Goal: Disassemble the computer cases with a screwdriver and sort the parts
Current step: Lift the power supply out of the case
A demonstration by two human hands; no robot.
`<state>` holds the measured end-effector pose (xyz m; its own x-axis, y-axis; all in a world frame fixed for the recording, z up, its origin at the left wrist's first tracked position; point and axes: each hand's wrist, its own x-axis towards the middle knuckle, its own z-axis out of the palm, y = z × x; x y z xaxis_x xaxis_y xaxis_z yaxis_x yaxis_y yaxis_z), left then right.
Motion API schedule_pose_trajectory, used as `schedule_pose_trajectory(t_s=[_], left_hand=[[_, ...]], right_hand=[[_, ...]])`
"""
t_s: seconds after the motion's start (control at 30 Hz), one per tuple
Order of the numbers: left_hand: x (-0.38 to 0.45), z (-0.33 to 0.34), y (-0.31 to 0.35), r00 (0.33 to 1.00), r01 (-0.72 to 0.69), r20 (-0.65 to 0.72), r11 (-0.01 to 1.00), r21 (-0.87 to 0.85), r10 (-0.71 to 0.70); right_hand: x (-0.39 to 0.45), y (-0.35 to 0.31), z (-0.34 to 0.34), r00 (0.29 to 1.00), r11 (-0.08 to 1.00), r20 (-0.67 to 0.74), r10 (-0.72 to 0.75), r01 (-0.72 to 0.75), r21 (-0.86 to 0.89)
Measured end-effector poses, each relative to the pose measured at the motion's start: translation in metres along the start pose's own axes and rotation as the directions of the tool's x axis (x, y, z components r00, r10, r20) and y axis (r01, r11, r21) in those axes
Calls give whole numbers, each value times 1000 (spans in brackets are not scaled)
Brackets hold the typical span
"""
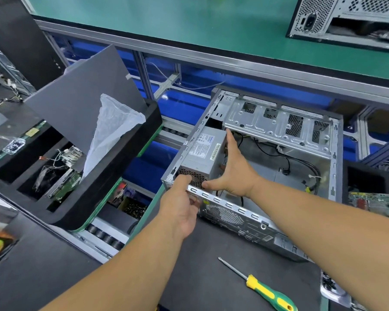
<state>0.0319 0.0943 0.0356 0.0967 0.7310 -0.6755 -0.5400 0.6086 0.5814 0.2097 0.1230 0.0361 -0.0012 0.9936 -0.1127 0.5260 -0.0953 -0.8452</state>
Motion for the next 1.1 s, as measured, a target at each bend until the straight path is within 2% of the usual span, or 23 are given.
schedule_pose_trajectory(t_s=[0.27, 0.4, 0.6, 0.67, 0.73, 0.87, 0.97, 1.1], left_hand=[[-3, -4, 1, 1000, -7, 0, 992, 126, 7], [-7, -6, 4, 999, -39, 25, 976, 216, 34], [-7, -8, 7, 999, 1, 42, 987, 160, -8], [-7, -10, 7, 998, 10, 57, 991, 132, -18], [-6, -11, 5, 998, 15, 57, 994, 108, -21], [-9, -7, 7, 1000, 3, 31, 998, 68, -5], [-7, -7, 8, 998, -6, 58, 999, 45, 3], [-10, -9, 8, 997, 28, 68, 996, 88, -34]], right_hand=[[-11, 4, -10, 1000, 999, -2, 19, -19, -45], [-15, 2, -19, 998, 999, 35, -43, 44, -27], [-22, -6, -28, 989, 993, 147, -6, 23, -113], [-21, -14, -36, 984, 977, 178, 12, 27, -211], [-17, -31, -43, 982, 924, 186, 28, 45, -380], [4, -73, -36, 986, 722, 163, 24, 96, -685], [15, -86, -28, 964, 664, 234, 124, 95, -742], [4, -73, -31, 980, 707, 188, 68, 86, -702]])
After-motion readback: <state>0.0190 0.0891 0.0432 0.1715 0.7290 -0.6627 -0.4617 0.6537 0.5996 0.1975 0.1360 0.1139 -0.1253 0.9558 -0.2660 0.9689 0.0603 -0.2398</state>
